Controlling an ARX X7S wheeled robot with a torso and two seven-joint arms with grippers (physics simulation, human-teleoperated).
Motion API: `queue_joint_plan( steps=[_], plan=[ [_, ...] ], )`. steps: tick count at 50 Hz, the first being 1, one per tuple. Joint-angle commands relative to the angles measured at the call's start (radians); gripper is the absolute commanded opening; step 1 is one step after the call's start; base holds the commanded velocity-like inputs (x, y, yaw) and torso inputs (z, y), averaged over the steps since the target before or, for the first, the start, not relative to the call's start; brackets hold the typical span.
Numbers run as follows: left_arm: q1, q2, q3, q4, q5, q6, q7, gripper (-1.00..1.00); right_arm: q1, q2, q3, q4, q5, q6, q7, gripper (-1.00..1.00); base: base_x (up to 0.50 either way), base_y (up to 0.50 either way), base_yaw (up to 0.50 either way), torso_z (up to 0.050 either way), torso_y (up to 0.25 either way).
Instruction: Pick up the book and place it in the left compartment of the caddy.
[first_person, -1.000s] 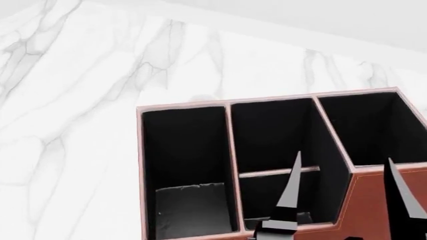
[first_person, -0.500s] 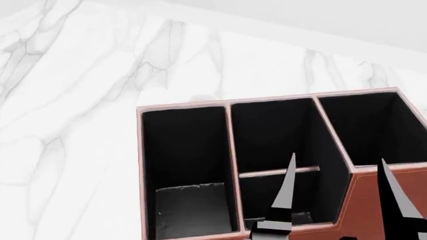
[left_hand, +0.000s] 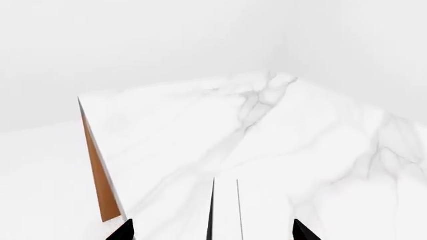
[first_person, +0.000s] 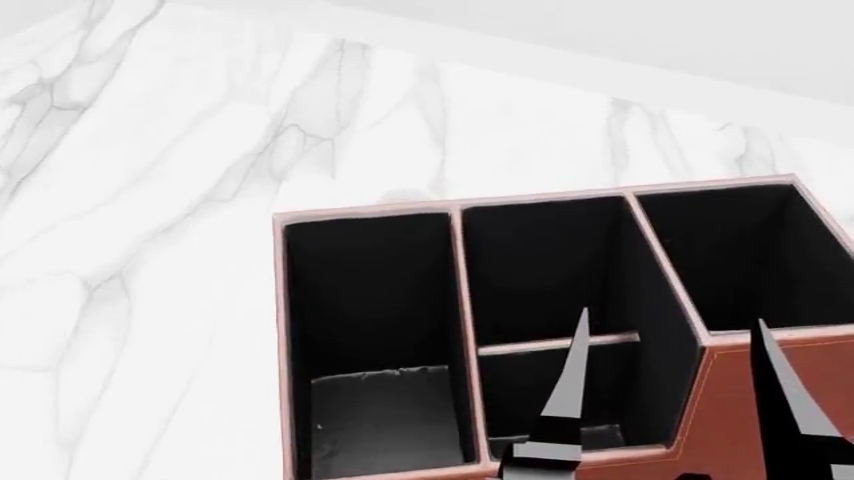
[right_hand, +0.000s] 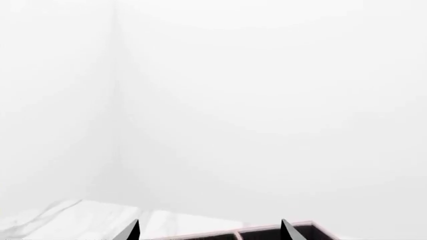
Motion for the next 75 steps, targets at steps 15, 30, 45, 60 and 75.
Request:
queue_joint_plan(
  steps=[15,30,45,60,75],
  plan=[
    [-0.040,0.024,0.010,-0.148,0.004,0.028,0.028,1.00,0.004,-0.011,0.019,0.026,-0.004,-0.020,-0.015,1.00,0.00,0.00,0.00,0.000,0.000],
    [-0.048,0.029,0.030,-0.150,-0.002,0.016,0.035,1.00,0.008,-0.006,0.013,0.028,0.000,-0.017,-0.011,1.00,0.00,0.00,0.00,0.000,0.000],
    [-0.072,0.046,0.069,-0.207,0.011,0.037,0.054,1.00,0.008,-0.003,0.005,0.031,-0.001,-0.020,-0.008,1.00,0.00,0.00,0.00,0.000,0.000],
    [-0.093,0.057,0.076,-0.313,0.023,0.078,0.070,1.00,0.009,0.001,0.000,0.036,-0.002,-0.023,-0.005,1.00,0.00,0.00,0.00,0.000,0.000],
    [-0.101,0.051,0.061,-0.426,0.039,0.143,0.086,1.00,0.011,0.005,-0.001,0.034,0.002,-0.023,0.001,1.00,0.00,0.00,0.00,0.000,0.000]
  ],
)
